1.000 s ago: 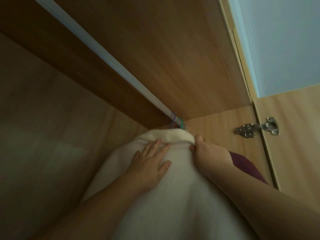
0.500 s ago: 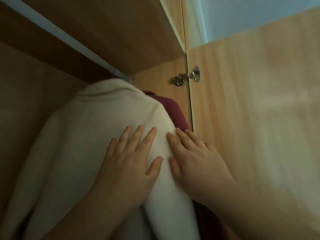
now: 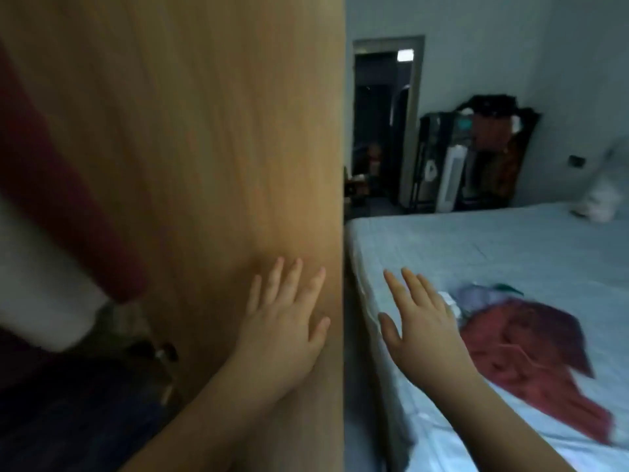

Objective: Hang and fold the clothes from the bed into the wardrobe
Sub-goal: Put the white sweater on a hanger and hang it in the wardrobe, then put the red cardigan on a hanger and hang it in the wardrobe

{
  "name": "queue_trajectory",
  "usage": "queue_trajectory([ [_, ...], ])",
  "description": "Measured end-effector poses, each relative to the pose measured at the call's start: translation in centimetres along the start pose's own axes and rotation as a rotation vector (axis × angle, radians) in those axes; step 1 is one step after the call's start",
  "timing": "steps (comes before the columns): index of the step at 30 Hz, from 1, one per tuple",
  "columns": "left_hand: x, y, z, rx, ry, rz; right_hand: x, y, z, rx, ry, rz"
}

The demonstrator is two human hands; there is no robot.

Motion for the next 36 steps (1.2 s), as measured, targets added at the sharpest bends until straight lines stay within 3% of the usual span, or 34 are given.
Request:
queue_trajectory([
  [7,-13.9,26.4,0.9,-0.29,-0.213,-0.088,3.5,25.4,-11.2,-0.299,-0.118,-0.142],
  [14,-22.4,42.1,2.0,-0.418,-0.382,-0.163,5.0,39.9,-17.1,-0.505,-0.24,-0.172],
  [21,-29.6,47.5,7.0,-0.411,-0.465,-0.22,3.2,48.8,-15.1,-0.595,-0.279,-0.096],
  [30,-40.9,51.4,18.5,-0.353,-0.619,-0.237,-1.6,59.6,-4.7,-0.558,-0.406,-0.119],
  [36,-44.5,53.5,25.1,-0.329,-0.619,-0.239,-5.1,66.0,0.8,-0.568,-0.486,-0.141],
])
Point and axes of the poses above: each hand's wrist, its own z-axis towards the middle knuckle, its own x-axis out of the back of the hand, y = z × x, the point moved 10 cm from there along z, towards the middle knuckle, and after that the axes turned 6 degrees about z, right-handed, at the moved point
